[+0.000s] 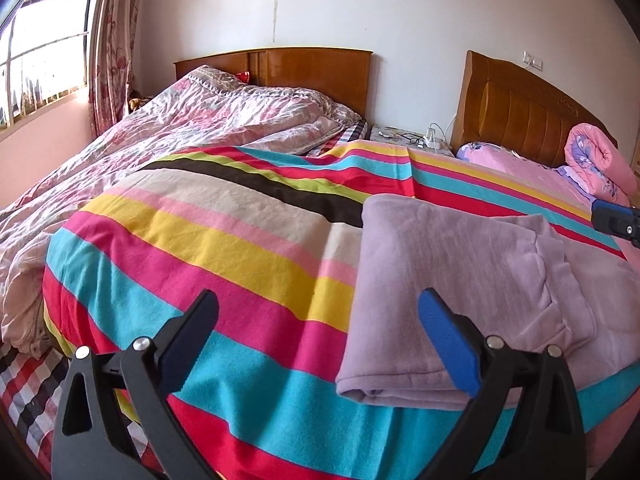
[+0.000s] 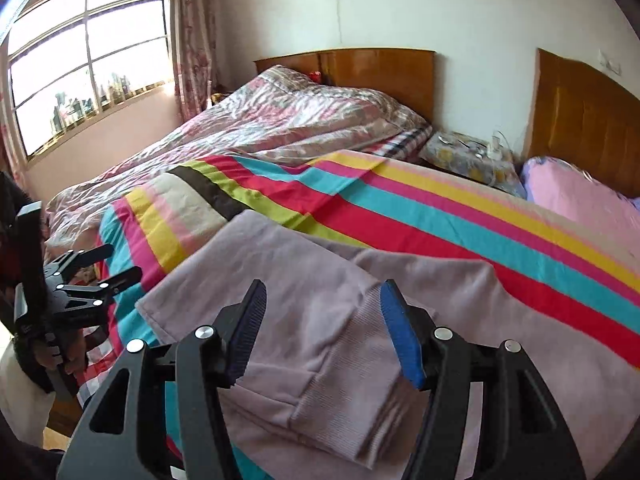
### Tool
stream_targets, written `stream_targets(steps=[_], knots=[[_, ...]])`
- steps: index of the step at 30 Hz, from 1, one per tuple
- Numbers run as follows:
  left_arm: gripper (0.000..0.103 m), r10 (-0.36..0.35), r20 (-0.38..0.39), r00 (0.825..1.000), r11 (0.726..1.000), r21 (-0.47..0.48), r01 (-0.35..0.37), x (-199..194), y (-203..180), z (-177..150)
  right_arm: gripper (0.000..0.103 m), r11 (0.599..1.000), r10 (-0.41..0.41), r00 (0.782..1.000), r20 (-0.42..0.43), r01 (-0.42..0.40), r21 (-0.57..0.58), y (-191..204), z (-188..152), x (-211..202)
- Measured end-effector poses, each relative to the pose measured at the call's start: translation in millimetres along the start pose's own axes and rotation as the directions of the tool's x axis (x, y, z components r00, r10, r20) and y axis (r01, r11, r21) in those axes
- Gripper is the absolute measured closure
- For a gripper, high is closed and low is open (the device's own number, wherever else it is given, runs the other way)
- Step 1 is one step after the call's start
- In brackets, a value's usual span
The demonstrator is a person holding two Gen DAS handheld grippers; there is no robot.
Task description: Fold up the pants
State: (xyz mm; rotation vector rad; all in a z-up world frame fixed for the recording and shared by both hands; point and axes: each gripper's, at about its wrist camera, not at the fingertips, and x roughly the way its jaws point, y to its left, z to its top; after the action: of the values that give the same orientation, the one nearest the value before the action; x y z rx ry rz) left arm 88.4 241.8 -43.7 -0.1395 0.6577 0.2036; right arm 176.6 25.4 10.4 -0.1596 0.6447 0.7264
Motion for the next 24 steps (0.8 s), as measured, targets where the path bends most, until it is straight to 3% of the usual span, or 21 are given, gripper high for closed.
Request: stream_targets(steps=[2,4,7,10,14,17,19,21,23,24], knots=[[0.003,0.003,-0.009,1.000,1.000,-0.029,-0.003,0.9,5.1,0.1,0.043,0.998,0.038,0.999,0.023,-0.036,-0.056,16.6,13.4,6.4],[0.003,-0.023,-0.010,1.000,0.999,-0.027,0.023,-0.6,0.2,1.2,0.041,0.996,0.025,1.000,-0.012,-0.026,-0.083,16.6,11.4,17.5],[0.003,-0.086,-0.003,0.996,0.996,0.029,0.086,0.8,-22.8,5.7,0.039,0.999,0.016,0.994,-0.106,-0.019,-0.029,-7.5,-17.9,28.4],[0.003,-0.177,-0.008,0.984,0.981,0.075,0.177,10.7,-50.5,17.7,0.039,0.999,-0.036,0.984,-0.174,0.043,0.034,-37.3,-49.6,31.6],[0.003,-0.261,-0.036,0.965,0.956,0.128,0.264,34.4,-87.1,40.8,0.038,0.992,-0.070,0.985,-0.157,0.084,0.089,-66.5,-64.9,22.3],[0.003,-0.269,-0.101,0.958,0.950,0.139,0.281,60.6,-106.7,53.5,0.038,0.993,-0.079,0.988,-0.131,0.090,0.076,-73.8,-52.9,25.6],[0.003,-0.231,-0.153,0.961,0.959,0.133,0.251,77.8,-110.3,56.7,0.038,0.998,-0.057,0.992,-0.114,0.060,0.031,-70.5,-44.6,33.9],[0.003,-0.221,-0.205,0.953,0.961,0.119,0.248,94.6,-108.8,53.7,0.038,0.998,-0.060,0.986,-0.156,0.061,-0.001,-70.0,-43.2,50.1],[0.003,-0.161,-0.258,0.953,0.974,0.112,0.195,112.6,-104.2,43.0,0.037,0.996,-0.065,0.966,-0.249,0.078,0.042,-80.6,-56.0,69.8],[0.002,-0.138,-0.283,0.949,0.978,0.113,0.176,121.2,-102.2,36.9,0.036,0.996,-0.044,0.974,-0.222,0.059,0.064,-85.1,-61.7,69.2]])
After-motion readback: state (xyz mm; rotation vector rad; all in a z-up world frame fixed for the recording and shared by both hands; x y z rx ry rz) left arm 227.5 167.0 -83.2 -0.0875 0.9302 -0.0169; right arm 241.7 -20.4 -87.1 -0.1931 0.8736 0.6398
